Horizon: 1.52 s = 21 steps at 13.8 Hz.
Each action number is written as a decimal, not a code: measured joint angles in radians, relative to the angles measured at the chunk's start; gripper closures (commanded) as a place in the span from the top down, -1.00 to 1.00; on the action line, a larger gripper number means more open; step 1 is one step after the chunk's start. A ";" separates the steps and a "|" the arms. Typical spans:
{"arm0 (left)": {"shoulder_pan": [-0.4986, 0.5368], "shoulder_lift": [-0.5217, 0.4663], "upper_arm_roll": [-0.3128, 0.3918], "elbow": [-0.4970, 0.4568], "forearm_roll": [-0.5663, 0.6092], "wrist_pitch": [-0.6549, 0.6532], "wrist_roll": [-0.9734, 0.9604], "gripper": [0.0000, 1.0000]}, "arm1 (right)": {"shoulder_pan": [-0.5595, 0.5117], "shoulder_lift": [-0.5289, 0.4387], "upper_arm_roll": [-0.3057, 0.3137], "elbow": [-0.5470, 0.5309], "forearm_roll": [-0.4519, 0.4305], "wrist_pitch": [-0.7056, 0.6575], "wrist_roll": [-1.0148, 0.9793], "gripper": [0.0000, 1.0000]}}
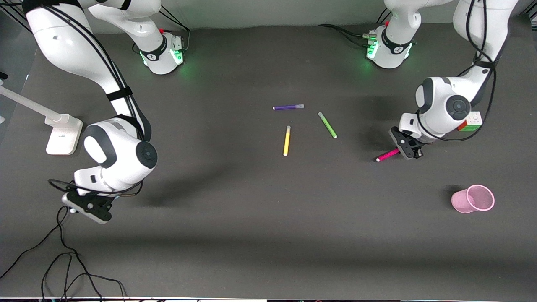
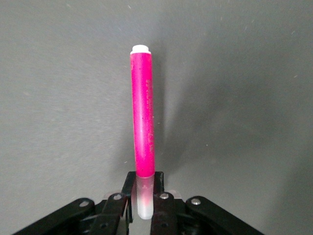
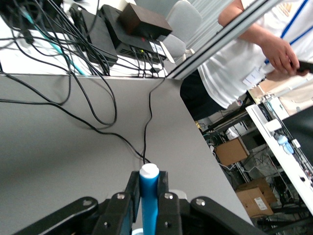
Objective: Place pink and blue markers in matching cups
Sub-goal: 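Carry the blue marker with the right gripper toward the light blue cup, then lift the pink marker with the left gripper and move it over the pink cup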
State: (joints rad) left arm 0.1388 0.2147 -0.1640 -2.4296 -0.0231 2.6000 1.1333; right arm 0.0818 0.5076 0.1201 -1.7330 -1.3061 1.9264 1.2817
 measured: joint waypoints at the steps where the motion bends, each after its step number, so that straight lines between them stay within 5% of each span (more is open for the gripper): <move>1: 0.000 -0.029 0.000 0.053 -0.002 -0.108 -0.007 -1.00 | 0.003 0.000 -0.007 -0.022 -0.033 0.000 0.035 -1.00; 4: 0.000 -0.104 -0.001 0.269 0.040 -0.491 -0.113 -1.00 | 0.008 0.000 -0.039 -0.065 -0.135 0.002 0.122 -1.00; 6: -0.009 -0.113 -0.006 0.374 0.174 -0.608 -0.224 -1.00 | 0.009 0.000 -0.047 -0.086 -0.165 0.003 0.187 -1.00; 12: -0.003 -0.059 0.027 0.480 0.464 -0.647 -0.363 -1.00 | 0.030 0.007 -0.048 -0.137 -0.193 0.003 0.348 -1.00; 21: 0.027 0.196 0.036 0.747 0.907 -0.684 -0.392 -1.00 | 0.037 0.024 -0.077 -0.221 -0.290 -0.013 0.526 -1.00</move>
State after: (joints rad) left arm 0.1661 0.4107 -0.1279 -1.6823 0.8842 1.9159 0.7412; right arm 0.1185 0.5320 0.0435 -1.9542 -1.5961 1.9133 1.8082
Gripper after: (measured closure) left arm 0.828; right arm 0.824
